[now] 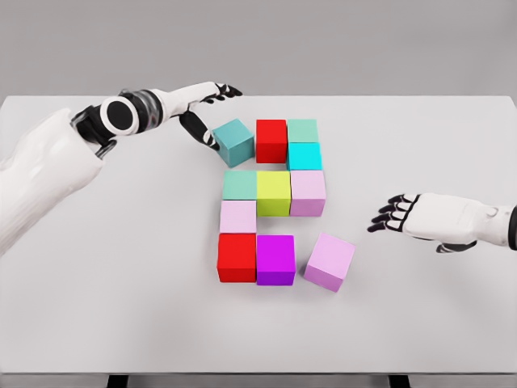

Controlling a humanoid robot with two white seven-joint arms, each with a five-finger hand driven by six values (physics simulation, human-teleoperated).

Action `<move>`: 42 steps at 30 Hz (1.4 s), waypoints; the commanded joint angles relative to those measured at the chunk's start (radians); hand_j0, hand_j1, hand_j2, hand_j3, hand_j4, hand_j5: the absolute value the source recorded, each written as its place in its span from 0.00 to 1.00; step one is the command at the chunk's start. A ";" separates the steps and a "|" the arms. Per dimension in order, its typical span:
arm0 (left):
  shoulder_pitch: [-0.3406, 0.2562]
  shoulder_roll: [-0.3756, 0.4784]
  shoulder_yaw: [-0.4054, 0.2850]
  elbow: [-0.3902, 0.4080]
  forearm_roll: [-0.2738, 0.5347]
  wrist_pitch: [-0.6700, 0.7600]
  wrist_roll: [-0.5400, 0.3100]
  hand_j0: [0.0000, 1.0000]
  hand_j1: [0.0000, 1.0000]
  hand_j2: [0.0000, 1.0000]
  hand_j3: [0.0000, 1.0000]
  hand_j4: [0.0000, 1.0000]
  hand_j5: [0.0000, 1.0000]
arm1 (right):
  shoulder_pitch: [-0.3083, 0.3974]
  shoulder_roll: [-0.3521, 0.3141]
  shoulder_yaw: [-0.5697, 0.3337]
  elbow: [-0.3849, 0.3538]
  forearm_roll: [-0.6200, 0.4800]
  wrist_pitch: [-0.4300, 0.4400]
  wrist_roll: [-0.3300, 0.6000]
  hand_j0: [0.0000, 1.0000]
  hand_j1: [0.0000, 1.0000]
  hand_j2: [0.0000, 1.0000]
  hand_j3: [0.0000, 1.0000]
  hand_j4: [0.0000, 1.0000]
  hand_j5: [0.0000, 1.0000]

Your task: Assemble the squares on the desktop into the number 2

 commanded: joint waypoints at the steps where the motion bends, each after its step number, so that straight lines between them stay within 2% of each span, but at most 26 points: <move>1: 0.000 0.010 0.001 0.001 0.000 -0.006 0.000 1.00 1.00 1.00 1.00 1.00 1.00 | -0.002 -0.001 0.005 -0.006 0.005 0.003 0.000 0.78 0.78 0.78 0.78 0.78 0.78; 2: 0.000 0.026 0.001 0.001 0.000 -0.006 0.000 1.00 1.00 1.00 1.00 1.00 1.00 | 0.000 -0.001 0.007 -0.009 0.005 0.003 0.000 0.71 0.71 0.71 0.71 0.71 0.71; 3: -0.002 0.033 0.002 0.006 0.002 -0.004 0.000 1.00 1.00 1.00 1.00 1.00 1.00 | 0.005 0.001 0.020 -0.015 0.005 0.003 0.000 0.72 0.72 0.72 0.72 0.72 0.72; 4: -0.002 0.047 0.002 0.007 0.005 -0.003 0.000 1.00 1.00 1.00 1.00 1.00 1.00 | 0.005 0.002 0.031 -0.015 0.007 0.003 0.000 0.77 0.77 0.77 0.77 0.77 0.77; 5: -0.002 0.050 0.002 0.012 0.002 0.007 0.002 1.00 1.00 1.00 1.00 1.00 1.00 | 0.005 0.002 0.036 -0.015 0.007 0.003 0.000 0.79 0.79 0.79 0.79 0.79 0.79; 7: -0.002 0.032 0.002 0.078 -0.004 0.007 0.008 1.00 1.00 1.00 1.00 1.00 1.00 | 0.006 0.001 0.036 -0.015 0.011 0.003 0.000 0.78 0.78 0.78 0.78 0.78 0.78; 11: -0.008 0.052 0.002 0.093 0.003 0.000 0.007 1.00 1.00 1.00 1.00 1.00 1.00 | 0.006 0.001 0.037 -0.015 0.028 0.003 0.000 0.79 0.79 0.79 0.79 0.79 0.79; 15: -0.055 0.174 -0.030 0.078 0.002 -0.015 0.000 1.00 1.00 1.00 1.00 1.00 1.00 | 0.002 0.001 0.082 -0.018 0.042 0.003 0.000 0.80 0.80 0.80 0.80 0.80 0.80; 17: -0.055 0.233 -0.041 0.061 0.000 -0.145 -0.004 1.00 1.00 1.00 1.00 1.00 1.00 | -0.003 0.001 0.100 -0.020 0.042 0.003 0.000 0.80 0.80 0.80 0.80 0.80 0.80; 19: -0.054 0.288 -0.108 0.044 -0.001 -0.295 -0.004 1.00 1.00 1.00 1.00 1.00 1.00 | -0.008 0.001 0.102 -0.020 0.042 0.003 0.000 0.82 0.82 0.82 0.82 0.82 0.82; 20: -0.057 0.343 -0.171 0.036 -0.035 -0.429 -0.004 1.00 1.00 1.00 1.00 1.00 1.00 | -0.011 0.001 0.102 -0.020 0.042 0.003 0.000 0.82 0.82 0.82 0.82 0.82 0.82; 22: -0.060 0.362 -0.182 0.016 -0.181 -0.697 0.003 1.00 1.00 1.00 1.00 1.00 1.00 | -0.014 0.002 0.109 -0.020 0.041 0.003 0.000 0.82 0.82 0.82 0.82 0.82 0.82; 24: -0.060 0.372 -0.189 0.020 -0.196 -0.743 0.002 1.00 1.00 1.00 1.00 1.00 1.00 | -0.048 0.007 0.160 -0.020 0.041 0.003 0.000 0.82 0.82 0.82 0.82 0.82 0.82; 25: -0.061 0.374 -0.188 0.029 -0.263 -0.768 0.002 1.00 1.00 1.00 1.00 1.00 1.00 | -0.052 0.008 0.165 -0.020 0.041 0.003 0.000 0.82 0.82 0.82 0.82 0.82 0.82; 27: -0.063 0.377 -0.180 0.029 -0.330 -0.771 0.002 1.00 1.00 1.00 1.00 1.00 1.00 | -0.055 0.010 0.169 -0.020 0.041 0.003 0.000 0.83 0.83 0.83 0.83 0.83 0.83; 31: -0.061 0.375 -0.189 0.081 -0.333 -0.770 0.000 1.00 1.00 1.00 1.00 1.00 1.00 | -0.066 0.011 0.183 -0.020 0.041 0.003 0.000 0.83 0.83 0.83 0.83 0.83 0.83; 34: -0.052 0.337 -0.189 0.059 -0.322 -0.773 0.000 1.00 1.00 1.00 1.00 1.00 1.00 | -0.075 0.016 0.183 -0.020 0.041 0.003 0.000 0.84 0.84 0.84 0.84 0.84 0.84; 37: -0.052 0.343 -0.191 0.076 -0.342 -0.763 0.000 1.00 1.00 1.00 1.00 1.00 1.00 | -0.081 0.021 0.185 -0.020 0.041 0.003 0.000 0.86 0.86 0.86 0.86 0.86 0.86; 39: -0.054 0.339 -0.189 0.099 -0.406 -0.760 0.002 1.00 1.00 1.00 1.00 1.00 1.00 | -0.083 0.024 0.185 -0.020 0.041 0.003 0.000 0.86 0.86 0.86 0.86 0.86 0.86; 42: -0.052 0.329 -0.191 0.095 -0.412 -0.759 0.002 1.00 1.00 1.00 1.00 1.00 1.00 | -0.095 0.027 0.192 -0.020 0.039 0.003 0.000 0.86 0.86 0.86 0.86 0.86 0.86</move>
